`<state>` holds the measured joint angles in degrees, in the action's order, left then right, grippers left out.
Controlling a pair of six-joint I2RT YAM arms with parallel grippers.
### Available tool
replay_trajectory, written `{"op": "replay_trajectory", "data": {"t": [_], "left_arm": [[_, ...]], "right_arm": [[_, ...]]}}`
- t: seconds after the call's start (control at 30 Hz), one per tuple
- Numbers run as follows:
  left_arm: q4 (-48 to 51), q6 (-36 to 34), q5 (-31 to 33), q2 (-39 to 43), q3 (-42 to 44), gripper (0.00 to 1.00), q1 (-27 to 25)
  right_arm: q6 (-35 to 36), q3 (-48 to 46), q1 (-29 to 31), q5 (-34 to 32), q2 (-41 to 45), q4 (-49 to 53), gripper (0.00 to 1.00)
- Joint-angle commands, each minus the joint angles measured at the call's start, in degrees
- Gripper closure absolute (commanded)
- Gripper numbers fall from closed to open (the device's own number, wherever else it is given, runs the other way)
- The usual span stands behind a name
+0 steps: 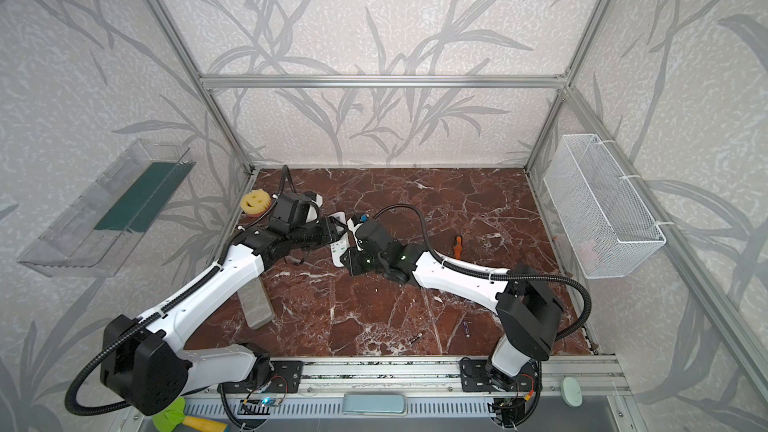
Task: Unload the batteries from the remote control
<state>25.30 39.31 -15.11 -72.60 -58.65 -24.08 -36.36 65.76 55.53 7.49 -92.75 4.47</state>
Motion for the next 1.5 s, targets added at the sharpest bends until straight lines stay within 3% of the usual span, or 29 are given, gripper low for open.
{"op": "replay_trajectory", "data": {"t": [0.0,0.2,0.37,0.7,0.8,1.07,1.23,1.33,1.4,1.47], "left_arm": [[0.36,0.42,-0.27,1.20,0.12,0.48,-0.40],[-1.62,2.02,0.96,3.33,1.12,0.32,-0.36],[-1.43,7.26,2.90,5.37,1.14,0.13,0.33],[-6.58,21.27,-3.15,2.35,4.63,0.17,2.71],[-8.60,24.85,-4.74,1.59,5.96,0.25,3.13],[-11.03,32.05,-7.72,-0.35,8.14,0.36,3.82],[-12.38,33.88,-8.78,0.38,10.01,0.56,4.37],[-13.69,33.99,-9.39,1.04,11.30,0.74,4.73],[-15.08,33.76,-9.84,1.61,12.30,0.88,4.96],[-16.53,32.67,-10.53,2.02,12.98,1.00,5.18]], "right_arm": [[3.95,1.78,0.99,-1.22,0.01,-0.13,0.92],[8.00,2.81,1.37,-5.95,0.29,3.82,0.96],[18.50,5.32,5.04,-19.72,0.16,11.06,0.98],[31.20,2.70,9.24,-33.95,-0.90,8.70,1.00],[37.18,2.45,11.53,-39.26,-1.67,7.95,1.00],[51.08,2.14,15.19,-52.13,-4.72,4.52,1.00],[54.32,0.70,15.23,-55.09,-4.72,2.77,1.00],[55.10,-0.15,15.29,-55.77,-4.72,2.08,1.00],[55.26,-0.87,15.27,-56.04,-4.40,1.39,0.95],[53.80,-1.83,15.23,-55.82,-2.82,1.02,0.81]]}}
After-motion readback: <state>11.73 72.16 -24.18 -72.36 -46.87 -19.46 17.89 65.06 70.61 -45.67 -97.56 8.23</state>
